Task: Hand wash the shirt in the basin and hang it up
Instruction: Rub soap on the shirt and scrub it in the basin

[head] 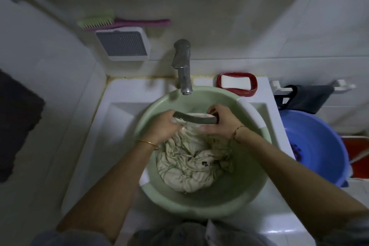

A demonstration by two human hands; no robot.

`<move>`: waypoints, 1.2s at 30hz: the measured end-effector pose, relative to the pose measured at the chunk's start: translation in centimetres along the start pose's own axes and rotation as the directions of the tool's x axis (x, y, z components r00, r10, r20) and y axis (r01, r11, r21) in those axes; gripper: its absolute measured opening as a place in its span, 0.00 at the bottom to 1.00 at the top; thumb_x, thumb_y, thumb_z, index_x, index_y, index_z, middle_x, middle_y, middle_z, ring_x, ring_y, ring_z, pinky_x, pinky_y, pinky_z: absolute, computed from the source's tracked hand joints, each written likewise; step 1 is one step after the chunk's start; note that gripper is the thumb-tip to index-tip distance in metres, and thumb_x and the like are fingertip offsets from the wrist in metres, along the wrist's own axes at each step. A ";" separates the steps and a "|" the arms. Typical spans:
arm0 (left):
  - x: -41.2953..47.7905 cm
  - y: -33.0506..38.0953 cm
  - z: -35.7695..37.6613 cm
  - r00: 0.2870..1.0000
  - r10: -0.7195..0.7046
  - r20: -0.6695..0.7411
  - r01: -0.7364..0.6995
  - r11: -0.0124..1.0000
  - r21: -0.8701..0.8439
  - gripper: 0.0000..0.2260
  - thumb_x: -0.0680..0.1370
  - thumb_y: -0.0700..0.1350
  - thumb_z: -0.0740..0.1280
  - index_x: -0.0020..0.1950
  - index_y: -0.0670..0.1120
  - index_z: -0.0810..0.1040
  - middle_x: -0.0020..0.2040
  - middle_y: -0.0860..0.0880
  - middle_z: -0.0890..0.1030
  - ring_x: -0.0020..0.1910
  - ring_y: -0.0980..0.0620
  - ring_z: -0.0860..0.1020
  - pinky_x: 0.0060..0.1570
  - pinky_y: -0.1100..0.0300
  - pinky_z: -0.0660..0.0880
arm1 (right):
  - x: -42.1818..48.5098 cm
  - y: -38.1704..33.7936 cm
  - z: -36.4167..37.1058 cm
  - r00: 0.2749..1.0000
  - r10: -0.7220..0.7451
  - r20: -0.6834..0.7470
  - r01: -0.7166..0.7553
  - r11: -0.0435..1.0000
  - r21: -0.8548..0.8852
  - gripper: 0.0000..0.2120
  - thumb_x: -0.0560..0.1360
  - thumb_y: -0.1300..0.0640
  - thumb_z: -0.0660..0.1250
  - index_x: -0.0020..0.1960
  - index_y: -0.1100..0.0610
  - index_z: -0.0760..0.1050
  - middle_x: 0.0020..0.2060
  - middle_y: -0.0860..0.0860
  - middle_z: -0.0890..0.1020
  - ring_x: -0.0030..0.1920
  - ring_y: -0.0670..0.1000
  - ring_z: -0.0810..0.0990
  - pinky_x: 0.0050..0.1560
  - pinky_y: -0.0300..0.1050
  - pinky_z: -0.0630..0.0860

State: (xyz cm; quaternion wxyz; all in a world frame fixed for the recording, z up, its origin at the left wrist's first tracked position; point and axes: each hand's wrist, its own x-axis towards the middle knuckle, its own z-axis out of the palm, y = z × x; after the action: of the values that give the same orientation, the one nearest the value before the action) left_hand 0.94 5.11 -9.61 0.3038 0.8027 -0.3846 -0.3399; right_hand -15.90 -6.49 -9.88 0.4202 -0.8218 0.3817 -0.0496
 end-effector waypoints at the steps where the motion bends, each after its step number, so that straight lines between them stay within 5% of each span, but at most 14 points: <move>1: -0.1 0.7 -0.8 1.000 0.030 -0.008 -0.030 1.000 0.008 0.13 0.67 0.44 0.68 0.51 0.49 0.76 0.51 0.46 0.82 0.51 0.47 0.80 0.54 0.54 0.75 | -0.2 -0.2 -0.6 0.991 0.055 0.119 -0.040 0.991 -0.127 0.32 0.62 0.43 0.77 0.61 0.51 0.70 0.56 0.51 0.71 0.55 0.51 0.73 0.57 0.47 0.74; 2: -0.5 1.4 -1.6 0.998 0.066 0.015 -0.066 0.997 0.039 0.12 0.68 0.44 0.67 0.51 0.50 0.74 0.51 0.46 0.81 0.51 0.47 0.79 0.54 0.54 0.74 | -0.6 -0.4 -0.9 0.966 0.133 0.221 -0.057 0.947 -0.317 0.37 0.61 0.40 0.77 0.65 0.51 0.68 0.58 0.51 0.70 0.57 0.53 0.73 0.61 0.49 0.73; 4: -1.7 2.8 -2.8 0.985 0.084 0.152 -0.106 0.984 0.141 0.14 0.69 0.44 0.67 0.53 0.47 0.71 0.51 0.46 0.79 0.51 0.48 0.77 0.53 0.55 0.74 | -1.6 -0.5 -1.1 0.930 0.237 0.280 -0.002 0.768 -0.641 0.33 0.65 0.41 0.75 0.65 0.53 0.70 0.60 0.53 0.71 0.59 0.57 0.73 0.63 0.52 0.73; 7: -3.2 3.3 -3.5 0.914 0.020 0.406 -0.208 0.881 0.424 0.27 0.68 0.44 0.73 0.63 0.45 0.67 0.55 0.46 0.77 0.53 0.47 0.77 0.53 0.55 0.75 | -2.5 -0.3 -0.7 0.937 0.326 0.124 -0.125 0.647 -0.752 0.15 0.75 0.56 0.66 0.59 0.60 0.76 0.60 0.57 0.76 0.60 0.59 0.73 0.61 0.52 0.72; 9: -3.4 2.4 -3.3 0.925 0.042 0.377 -0.287 0.728 0.623 0.23 0.70 0.42 0.72 0.62 0.42 0.70 0.57 0.43 0.77 0.56 0.45 0.76 0.53 0.57 0.72 | -2.7 -0.6 -0.8 0.935 0.355 0.018 -0.255 0.704 -0.663 0.09 0.75 0.58 0.64 0.52 0.60 0.78 0.53 0.56 0.80 0.55 0.57 0.77 0.56 0.50 0.75; 11: -3.5 2.3 -3.3 0.967 0.141 0.213 -0.250 0.685 0.684 0.12 0.74 0.40 0.67 0.56 0.41 0.75 0.56 0.41 0.78 0.57 0.42 0.76 0.52 0.58 0.70 | -2.7 -1.4 -1.9 0.944 0.328 -0.044 -0.299 0.785 -0.543 0.06 0.73 0.55 0.67 0.43 0.58 0.77 0.44 0.54 0.81 0.46 0.55 0.79 0.47 0.46 0.76; 15: -4.3 4.7 -4.1 0.983 0.164 -0.077 -0.105 0.861 0.498 0.08 0.76 0.39 0.63 0.52 0.40 0.79 0.53 0.40 0.79 0.55 0.41 0.76 0.48 0.58 0.70 | -3.3 -3.7 -4.7 0.963 0.217 -0.160 -0.237 0.963 -0.124 0.11 0.78 0.58 0.60 0.58 0.61 0.76 0.51 0.57 0.80 0.51 0.57 0.76 0.51 0.45 0.70; 18: -5.5 7.0 -5.2 0.959 0.201 -0.200 -0.118 0.924 0.362 0.07 0.76 0.37 0.61 0.51 0.40 0.77 0.51 0.40 0.79 0.54 0.41 0.76 0.47 0.57 0.69 | -4.4 -6.3 -6.4 0.957 0.125 -0.260 -0.104 0.990 0.094 0.14 0.81 0.57 0.56 0.58 0.63 0.76 0.55 0.61 0.80 0.56 0.58 0.77 0.51 0.42 0.68; 23: -8.1 11.6 -8.0 0.839 0.350 -0.417 -0.238 0.925 0.297 0.10 0.75 0.36 0.59 0.54 0.43 0.75 0.51 0.41 0.78 0.52 0.42 0.75 0.47 0.53 0.70 | -6.8 -11.2 -9.8 0.926 0.030 -0.375 0.079 0.960 0.270 0.09 0.79 0.55 0.60 0.52 0.56 0.79 0.43 0.54 0.79 0.43 0.49 0.75 0.39 0.37 0.70; 27: -9.8 15.2 -9.6 0.751 0.413 -0.515 -0.336 0.911 0.240 0.11 0.73 0.34 0.59 0.52 0.44 0.75 0.43 0.47 0.76 0.46 0.47 0.76 0.40 0.57 0.66 | -7.8 -14.2 -12.2 0.911 0.068 -0.408 0.115 0.906 0.407 0.13 0.78 0.58 0.62 0.57 0.64 0.77 0.39 0.52 0.77 0.40 0.49 0.74 0.30 0.31 0.70; 30: -11.3 17.2 -10.2 0.672 0.455 -0.584 -0.392 0.888 0.241 0.12 0.73 0.34 0.59 0.51 0.45 0.76 0.42 0.50 0.75 0.43 0.52 0.73 0.38 0.60 0.65 | -8.6 -15.8 -12.8 0.916 0.066 -0.395 0.208 0.765 0.610 0.05 0.77 0.59 0.63 0.48 0.56 0.78 0.37 0.49 0.79 0.40 0.49 0.78 0.41 0.39 0.75; 33: -12.4 18.1 -10.6 0.587 0.501 -0.636 -0.428 0.859 0.281 0.11 0.72 0.35 0.60 0.51 0.44 0.77 0.41 0.50 0.76 0.42 0.54 0.73 0.39 0.58 0.67 | -8.4 -16.3 -13.1 0.933 -0.012 -0.360 0.290 0.616 0.732 0.08 0.76 0.62 0.62 0.45 0.53 0.77 0.40 0.51 0.81 0.40 0.49 0.80 0.50 0.44 0.77; 36: -11.7 17.3 -10.3 0.635 0.494 -0.594 -0.389 0.869 0.306 0.11 0.71 0.38 0.60 0.50 0.45 0.78 0.44 0.47 0.79 0.45 0.47 0.76 0.43 0.55 0.72 | -7.7 -15.1 -12.5 0.982 -0.025 -0.188 0.166 0.593 0.788 0.07 0.75 0.62 0.60 0.45 0.58 0.77 0.39 0.56 0.81 0.41 0.53 0.80 0.47 0.46 0.78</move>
State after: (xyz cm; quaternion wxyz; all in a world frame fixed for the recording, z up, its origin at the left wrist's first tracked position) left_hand -3.71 8.06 13.00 0.4318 0.7706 -0.4622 0.0779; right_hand -17.50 -4.13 11.03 0.7089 -0.5589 0.3062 -0.3022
